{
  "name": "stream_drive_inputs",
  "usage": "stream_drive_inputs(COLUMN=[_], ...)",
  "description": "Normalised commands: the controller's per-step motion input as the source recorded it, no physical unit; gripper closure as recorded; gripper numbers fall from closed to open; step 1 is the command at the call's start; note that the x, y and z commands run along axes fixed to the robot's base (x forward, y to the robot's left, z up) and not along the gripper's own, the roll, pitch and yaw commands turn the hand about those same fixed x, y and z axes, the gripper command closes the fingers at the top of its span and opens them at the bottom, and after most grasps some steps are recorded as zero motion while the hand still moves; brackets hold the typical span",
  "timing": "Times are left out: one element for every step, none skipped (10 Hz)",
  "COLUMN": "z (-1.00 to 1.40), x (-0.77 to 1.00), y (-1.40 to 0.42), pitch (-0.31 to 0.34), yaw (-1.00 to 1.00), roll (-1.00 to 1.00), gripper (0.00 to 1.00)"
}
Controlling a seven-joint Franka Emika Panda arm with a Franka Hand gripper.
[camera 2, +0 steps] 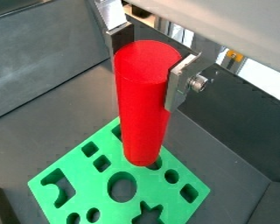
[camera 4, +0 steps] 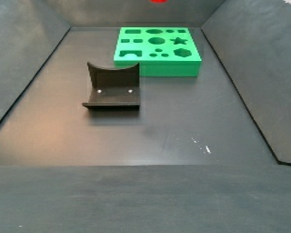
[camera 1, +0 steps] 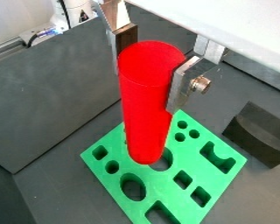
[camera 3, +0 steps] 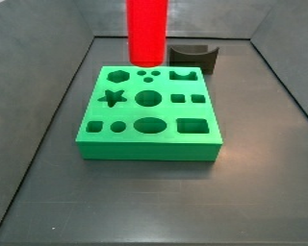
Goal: Insert the round object.
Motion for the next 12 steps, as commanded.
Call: stream_drive_inputs(z=[-0.64,-0.58,-0.49,-0.49,-0.48,-0.41,-0.4,-0.4,-0.39,-0.41,-0.39,-0.35], x=[0.19,0.15,0.15,0.0,0.0,0.0,0.0,0.0,0.0,0.0,0.0,-0.03], y=[0.35,0.32,0.31,0.38,0.49,0.35,0.23,0.13,0.05,0.07,0.1,0.09], pitch=[0.06,0.06,0.014,0.0,0.0,0.0,0.0,0.0,0.0,0.0,0.0,0.0], yaw=[0.0,0.0,0.0,-0.04,0.0,0.0,0.0,0.0,0.0,0.0,0.0,0.0], roll=[-0.26,-0.3,-0.35,-0.35,-0.33,-0.23,-0.18,-0.11,-0.1,-0.1,-0.09,-0.09], gripper=[1.0,1.0,1.0,1.0,1.0,1.0,1.0,1.0,1.0,1.0,1.0,1.0])
